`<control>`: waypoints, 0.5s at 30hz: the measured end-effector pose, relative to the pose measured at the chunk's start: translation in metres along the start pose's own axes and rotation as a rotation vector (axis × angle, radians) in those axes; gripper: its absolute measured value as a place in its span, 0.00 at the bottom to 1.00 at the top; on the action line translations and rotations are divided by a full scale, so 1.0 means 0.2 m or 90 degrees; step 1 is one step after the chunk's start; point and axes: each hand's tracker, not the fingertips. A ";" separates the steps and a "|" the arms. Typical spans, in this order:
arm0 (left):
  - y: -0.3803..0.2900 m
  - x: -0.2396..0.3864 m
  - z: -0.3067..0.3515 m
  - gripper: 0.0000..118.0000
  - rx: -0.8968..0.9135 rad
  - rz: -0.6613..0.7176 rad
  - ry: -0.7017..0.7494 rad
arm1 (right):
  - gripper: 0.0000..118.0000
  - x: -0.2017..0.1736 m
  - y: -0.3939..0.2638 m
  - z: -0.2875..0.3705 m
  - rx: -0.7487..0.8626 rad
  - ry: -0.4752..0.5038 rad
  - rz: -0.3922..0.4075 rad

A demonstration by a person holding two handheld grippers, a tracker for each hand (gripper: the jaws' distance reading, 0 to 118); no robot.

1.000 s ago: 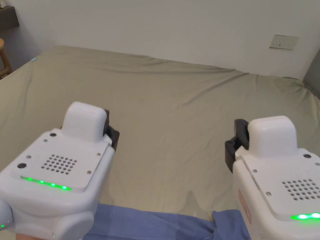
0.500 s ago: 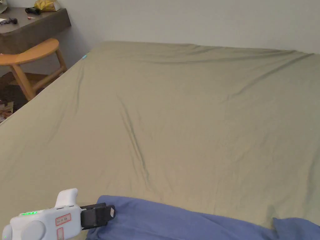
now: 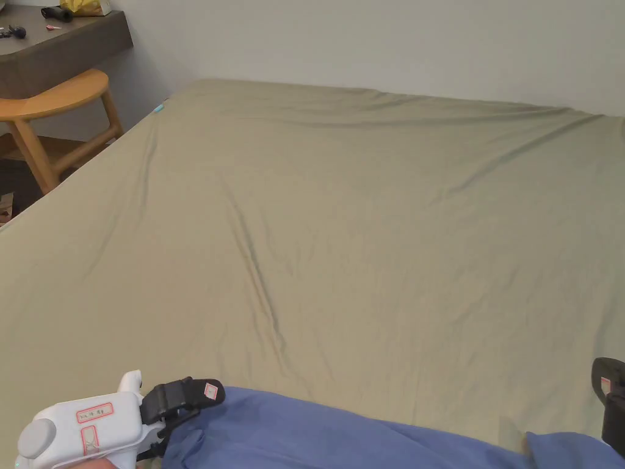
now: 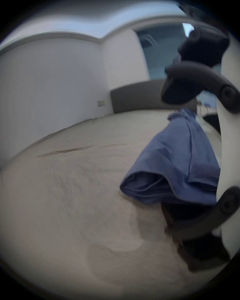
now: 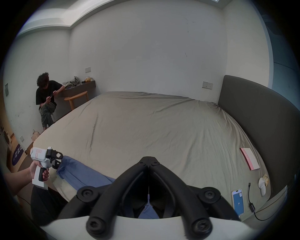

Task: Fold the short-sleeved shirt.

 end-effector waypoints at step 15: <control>-0.11 0.28 0.00 0.06 0.049 -0.257 0.260 | 0.01 0.02 0.03 0.08 0.008 -0.009 0.016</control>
